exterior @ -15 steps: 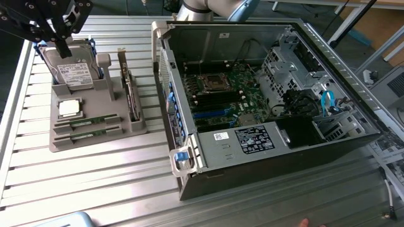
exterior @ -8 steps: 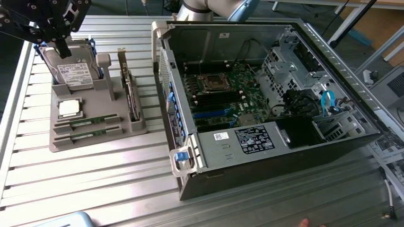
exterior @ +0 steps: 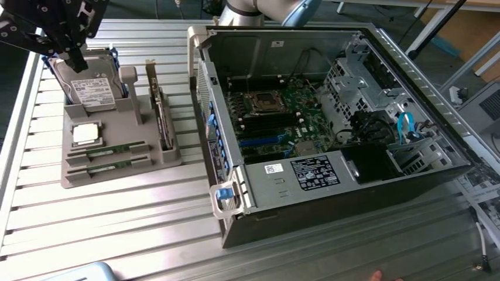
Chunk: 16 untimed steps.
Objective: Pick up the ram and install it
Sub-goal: 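Pick up the ram and move it above insertion slot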
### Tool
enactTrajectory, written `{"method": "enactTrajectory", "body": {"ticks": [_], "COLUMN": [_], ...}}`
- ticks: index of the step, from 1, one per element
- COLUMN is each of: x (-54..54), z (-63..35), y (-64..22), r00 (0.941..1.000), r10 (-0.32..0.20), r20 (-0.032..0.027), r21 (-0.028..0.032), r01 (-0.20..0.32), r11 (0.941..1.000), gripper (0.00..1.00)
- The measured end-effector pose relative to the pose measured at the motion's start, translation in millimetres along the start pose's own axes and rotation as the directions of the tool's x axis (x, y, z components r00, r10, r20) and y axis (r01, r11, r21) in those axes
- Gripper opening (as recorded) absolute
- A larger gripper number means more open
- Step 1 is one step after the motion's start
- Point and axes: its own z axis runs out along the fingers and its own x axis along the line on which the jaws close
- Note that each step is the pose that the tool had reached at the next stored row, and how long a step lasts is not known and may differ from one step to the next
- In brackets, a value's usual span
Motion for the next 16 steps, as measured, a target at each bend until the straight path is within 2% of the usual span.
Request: {"method": "enactTrajectory", "body": {"ticks": [5,10,13,16], "x": [0.0,0.0,0.0,0.0], "z": [0.0,0.1,0.1,0.1], "y": [0.0,0.0,0.0,-0.1], "r00": [0.9957,0.983,0.958,0.9398], "r10": [-0.093,-0.184,-0.287,-0.342], "r20": [-0.004,-0.0077,-0.0117,-0.0137], "r21": [-0.0023,-0.0049,-0.0083,-0.0104], "r01": [0.093,0.184,0.287,0.341], "r11": [0.9957,0.983,0.958,0.9399], "gripper": [0.1,0.1,0.1,0.1]}}
